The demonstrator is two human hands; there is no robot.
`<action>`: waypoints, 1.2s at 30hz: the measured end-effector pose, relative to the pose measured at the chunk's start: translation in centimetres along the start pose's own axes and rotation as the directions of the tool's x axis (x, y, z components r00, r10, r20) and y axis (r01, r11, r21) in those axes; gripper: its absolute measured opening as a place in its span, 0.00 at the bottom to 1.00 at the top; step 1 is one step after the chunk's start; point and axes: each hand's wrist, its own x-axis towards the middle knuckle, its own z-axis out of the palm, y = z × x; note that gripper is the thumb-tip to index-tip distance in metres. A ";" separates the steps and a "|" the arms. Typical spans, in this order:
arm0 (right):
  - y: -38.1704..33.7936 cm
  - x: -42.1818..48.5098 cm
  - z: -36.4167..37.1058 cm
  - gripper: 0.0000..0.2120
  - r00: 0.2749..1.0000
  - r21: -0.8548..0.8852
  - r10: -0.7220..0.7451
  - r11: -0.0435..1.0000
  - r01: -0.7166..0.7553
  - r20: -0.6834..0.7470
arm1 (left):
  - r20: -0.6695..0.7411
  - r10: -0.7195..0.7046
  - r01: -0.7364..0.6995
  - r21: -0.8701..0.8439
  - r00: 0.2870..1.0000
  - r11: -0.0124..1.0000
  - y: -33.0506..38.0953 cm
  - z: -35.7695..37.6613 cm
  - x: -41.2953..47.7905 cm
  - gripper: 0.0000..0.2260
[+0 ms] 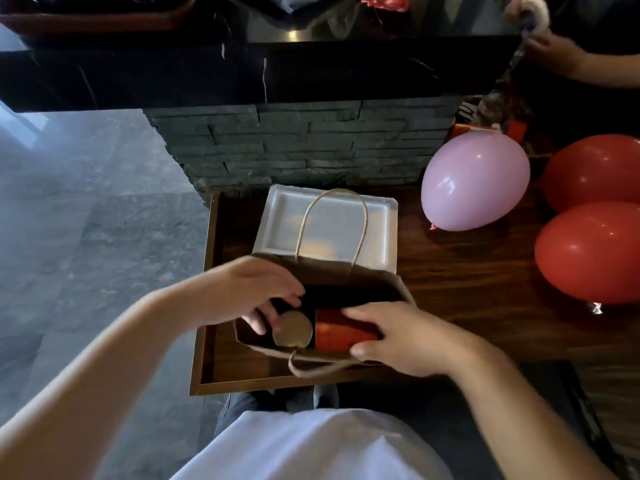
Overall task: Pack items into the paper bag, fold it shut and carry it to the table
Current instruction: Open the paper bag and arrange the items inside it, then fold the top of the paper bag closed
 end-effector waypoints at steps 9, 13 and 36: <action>9.5 -9.1 0.8 0.28 0.917 0.473 0.270 0.875 -0.106 -0.294 | -0.387 0.094 -0.101 0.003 0.917 0.995 -8.6 -0.9 -4.4 0.22; 8.7 -5.0 3.7 0.31 0.929 0.538 0.237 0.842 -0.050 -0.285 | -0.326 0.073 -0.030 0.135 0.943 0.990 -9.5 2.2 -1.6 0.28; 6.6 2.6 4.9 0.22 0.846 0.663 0.211 0.721 0.203 -0.489 | -0.521 0.010 -0.137 -0.205 0.854 0.969 -10.2 1.9 3.4 0.15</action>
